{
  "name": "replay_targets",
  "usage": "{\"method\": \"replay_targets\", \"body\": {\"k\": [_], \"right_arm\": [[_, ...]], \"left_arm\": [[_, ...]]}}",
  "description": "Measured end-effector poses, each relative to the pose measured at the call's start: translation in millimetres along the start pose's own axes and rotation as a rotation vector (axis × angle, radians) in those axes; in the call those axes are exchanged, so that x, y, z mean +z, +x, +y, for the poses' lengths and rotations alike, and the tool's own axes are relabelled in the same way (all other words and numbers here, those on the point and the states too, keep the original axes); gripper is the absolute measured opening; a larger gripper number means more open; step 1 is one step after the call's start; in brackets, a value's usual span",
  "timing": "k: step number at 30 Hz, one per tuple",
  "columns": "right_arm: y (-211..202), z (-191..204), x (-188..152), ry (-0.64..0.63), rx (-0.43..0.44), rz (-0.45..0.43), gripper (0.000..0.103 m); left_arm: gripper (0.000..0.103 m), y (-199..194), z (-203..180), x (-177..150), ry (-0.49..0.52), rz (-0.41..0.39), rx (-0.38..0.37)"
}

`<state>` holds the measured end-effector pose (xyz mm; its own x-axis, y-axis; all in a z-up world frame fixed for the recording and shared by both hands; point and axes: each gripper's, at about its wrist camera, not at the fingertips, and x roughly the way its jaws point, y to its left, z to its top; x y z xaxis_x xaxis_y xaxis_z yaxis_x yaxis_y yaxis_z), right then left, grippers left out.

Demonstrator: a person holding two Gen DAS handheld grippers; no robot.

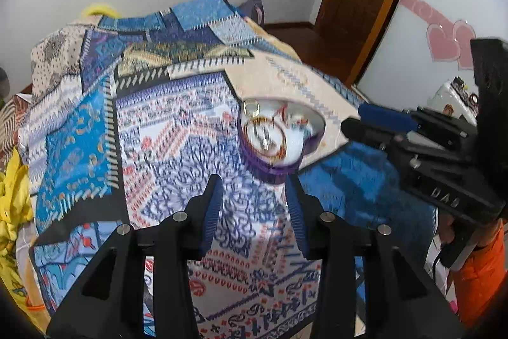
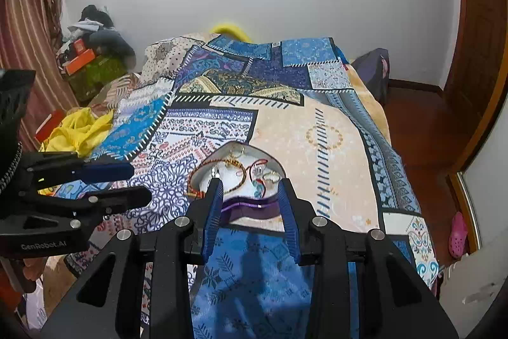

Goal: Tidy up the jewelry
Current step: 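Withdraw both tools from the tin and lower the left tool onto a silver ring, then grasp the silver ring with the left tool while the right tool grasps a small ring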

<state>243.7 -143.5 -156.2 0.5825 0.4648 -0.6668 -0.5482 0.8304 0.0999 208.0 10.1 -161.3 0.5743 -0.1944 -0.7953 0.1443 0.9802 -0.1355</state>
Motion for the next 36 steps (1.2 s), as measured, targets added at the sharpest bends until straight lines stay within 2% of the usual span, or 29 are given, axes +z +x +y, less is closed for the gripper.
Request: {"method": "replay_targets", "body": {"k": [6, 12, 18, 21, 23, 28, 36], "right_arm": [[4, 2, -10, 0.005, 0.004, 0.027, 0.032], [7, 0, -20, 0.006, 0.003, 0.05, 0.033], [11, -4, -27, 0.023, 0.009, 0.067, 0.032], [11, -4, -29, 0.027, 0.013, 0.071, 0.032], [11, -4, -31, 0.032, 0.019, 0.073, 0.033], [14, 1, -35, 0.027, 0.032, 0.084, 0.033], [25, 21, -39, -0.03, 0.067, 0.106, 0.032]], "left_arm": [[0.04, 22, -4, -16, 0.023, 0.074, 0.005], [0.04, 44, 0, -25, -0.023, 0.128, -0.019], [0.037, 52, -3, -19, -0.028, 0.117, -0.033], [0.03, 58, -7, -15, -0.009, 0.111, -0.021], [0.02, 60, -9, -14, 0.0, 0.106, -0.018], [0.02, 56, -12, -17, 0.013, 0.082, 0.0], [0.02, 35, -1, -25, -0.036, 0.049, 0.001]]}}
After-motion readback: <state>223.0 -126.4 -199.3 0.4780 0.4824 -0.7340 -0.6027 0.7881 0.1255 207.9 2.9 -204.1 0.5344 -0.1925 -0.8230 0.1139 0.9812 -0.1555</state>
